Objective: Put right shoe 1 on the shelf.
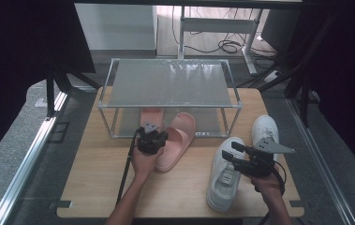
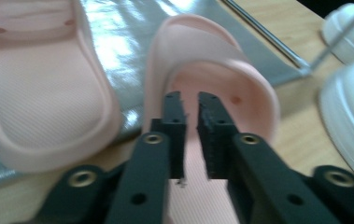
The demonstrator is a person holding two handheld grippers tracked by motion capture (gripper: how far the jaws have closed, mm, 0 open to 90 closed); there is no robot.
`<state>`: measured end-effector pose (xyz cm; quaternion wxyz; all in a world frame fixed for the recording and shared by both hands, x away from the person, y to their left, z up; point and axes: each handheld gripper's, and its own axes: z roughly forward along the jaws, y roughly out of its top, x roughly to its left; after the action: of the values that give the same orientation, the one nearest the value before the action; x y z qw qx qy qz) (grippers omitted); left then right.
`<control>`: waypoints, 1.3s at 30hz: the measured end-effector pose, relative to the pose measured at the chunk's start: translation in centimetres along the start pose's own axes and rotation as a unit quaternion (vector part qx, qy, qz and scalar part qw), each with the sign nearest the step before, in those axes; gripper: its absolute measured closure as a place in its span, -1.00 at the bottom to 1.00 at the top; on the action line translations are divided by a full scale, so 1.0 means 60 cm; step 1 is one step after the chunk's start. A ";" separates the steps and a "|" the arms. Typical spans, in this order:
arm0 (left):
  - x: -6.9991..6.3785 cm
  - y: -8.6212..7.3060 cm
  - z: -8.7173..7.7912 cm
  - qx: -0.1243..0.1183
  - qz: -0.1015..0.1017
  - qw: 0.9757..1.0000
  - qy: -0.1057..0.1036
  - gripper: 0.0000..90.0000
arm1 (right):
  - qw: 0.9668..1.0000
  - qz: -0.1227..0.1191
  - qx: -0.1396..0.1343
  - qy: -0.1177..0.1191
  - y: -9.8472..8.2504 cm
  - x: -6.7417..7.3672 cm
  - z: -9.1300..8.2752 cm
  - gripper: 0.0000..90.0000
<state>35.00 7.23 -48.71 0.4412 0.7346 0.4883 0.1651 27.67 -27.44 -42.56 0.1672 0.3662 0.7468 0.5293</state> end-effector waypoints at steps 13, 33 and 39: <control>-0.099 0.004 0.035 0.024 0.065 0.997 -0.045 1.00 | 1.000 -0.001 0.005 0.004 -0.002 0.002 0.007 -0.03; -0.135 0.034 0.153 0.094 0.135 0.985 0.042 1.00 | 1.000 0.002 0.003 0.003 -0.003 -0.002 0.003 -0.03; -0.138 0.037 0.161 0.096 0.143 0.983 0.056 1.00 | 1.000 0.003 0.003 0.003 -0.004 -0.002 0.003 -0.03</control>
<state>38.91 -4.92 -50.73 0.3124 0.8254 0.4157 0.2197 27.79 -27.45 -42.85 0.1625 0.3671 0.7478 0.5287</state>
